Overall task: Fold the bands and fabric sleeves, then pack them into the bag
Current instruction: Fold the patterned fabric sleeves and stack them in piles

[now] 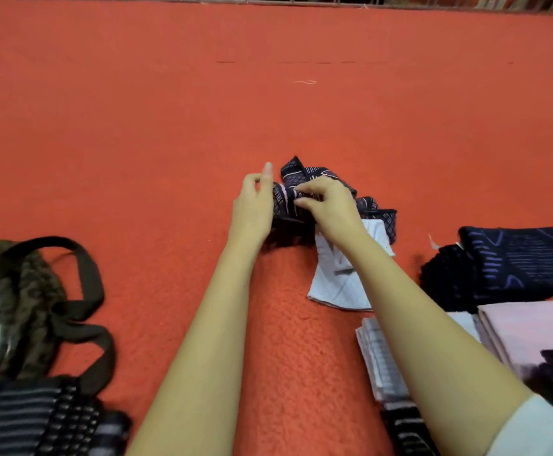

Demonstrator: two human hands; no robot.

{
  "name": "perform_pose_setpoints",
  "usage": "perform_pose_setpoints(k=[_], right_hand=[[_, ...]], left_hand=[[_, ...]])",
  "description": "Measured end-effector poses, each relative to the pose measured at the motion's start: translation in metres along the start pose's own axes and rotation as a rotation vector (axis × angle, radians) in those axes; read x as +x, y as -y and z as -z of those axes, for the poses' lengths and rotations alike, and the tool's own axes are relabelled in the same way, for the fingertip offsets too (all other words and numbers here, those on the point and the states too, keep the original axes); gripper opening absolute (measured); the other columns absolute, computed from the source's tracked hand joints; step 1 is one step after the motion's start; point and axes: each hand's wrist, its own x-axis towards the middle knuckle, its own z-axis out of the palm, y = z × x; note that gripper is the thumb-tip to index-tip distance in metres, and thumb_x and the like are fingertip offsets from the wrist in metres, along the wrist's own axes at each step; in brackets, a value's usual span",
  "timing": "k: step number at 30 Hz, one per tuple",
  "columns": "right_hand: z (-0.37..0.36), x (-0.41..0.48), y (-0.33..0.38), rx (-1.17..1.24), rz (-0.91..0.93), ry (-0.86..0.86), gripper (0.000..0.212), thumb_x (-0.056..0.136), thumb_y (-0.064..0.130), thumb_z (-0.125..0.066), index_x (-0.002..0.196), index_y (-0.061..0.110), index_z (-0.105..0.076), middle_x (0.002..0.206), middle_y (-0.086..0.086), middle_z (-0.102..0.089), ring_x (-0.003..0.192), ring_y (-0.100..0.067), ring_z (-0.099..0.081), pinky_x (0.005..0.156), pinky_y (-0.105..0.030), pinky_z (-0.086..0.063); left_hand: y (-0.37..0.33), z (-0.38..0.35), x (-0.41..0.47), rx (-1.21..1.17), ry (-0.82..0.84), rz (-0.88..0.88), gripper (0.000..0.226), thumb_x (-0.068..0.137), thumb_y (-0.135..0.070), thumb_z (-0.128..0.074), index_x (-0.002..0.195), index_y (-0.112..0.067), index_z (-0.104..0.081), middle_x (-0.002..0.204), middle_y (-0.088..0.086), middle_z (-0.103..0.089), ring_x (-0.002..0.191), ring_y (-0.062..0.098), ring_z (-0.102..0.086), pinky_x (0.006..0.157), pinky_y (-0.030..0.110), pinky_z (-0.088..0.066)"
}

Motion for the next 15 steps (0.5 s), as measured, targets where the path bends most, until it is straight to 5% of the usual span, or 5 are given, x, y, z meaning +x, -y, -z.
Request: perform_pose_setpoints(k=[4,8,11,15], right_hand=[[-0.012,-0.042,0.025,-0.016,0.176,0.145,0.021,0.078,0.004,-0.070,0.098,0.006,-0.074,0.097,-0.010,-0.066,0.096,-0.025,-0.057,0.085,-0.026,-0.038],[-0.020,-0.091,0.039,0.052,0.194,0.308,0.021,0.083,0.007,-0.067,0.103,0.006,-0.072,0.099,-0.008,-0.063,0.095,-0.016,-0.056,0.089,-0.024,-0.039],[-0.026,-0.109,0.026,0.073,0.095,0.218,0.019,0.089,0.019,-0.062,0.103,0.010,-0.072,0.102,-0.005,-0.060,0.099,-0.012,-0.054,0.094,-0.020,-0.038],[-0.037,-0.119,0.014,-0.012,-0.187,0.171,0.035,0.089,0.039,-0.058,0.112,0.012,-0.062,0.111,-0.013,-0.062,0.105,-0.023,-0.057,0.095,-0.036,-0.044]], left_hand=[[0.009,0.036,-0.032,-0.061,-0.044,0.130,0.040,0.091,-0.051,-0.051,0.110,-0.015,-0.051,0.108,0.005,-0.058,0.101,0.020,-0.054,0.086,0.029,-0.039],[0.036,0.064,-0.074,-0.089,-0.045,0.083,0.026,0.087,-0.015,-0.065,0.111,-0.012,-0.057,0.096,0.005,-0.062,0.082,0.014,-0.058,0.079,0.025,-0.046],[0.066,0.077,-0.106,-0.028,-0.036,0.065,0.026,0.086,-0.002,-0.060,0.107,-0.017,-0.057,0.106,0.003,-0.062,0.097,0.015,-0.057,0.092,0.027,-0.045],[0.090,0.081,-0.137,0.049,-0.043,0.093,0.022,0.092,-0.011,-0.055,0.111,-0.020,-0.056,0.116,0.004,-0.061,0.111,0.018,-0.055,0.096,0.028,-0.040]])
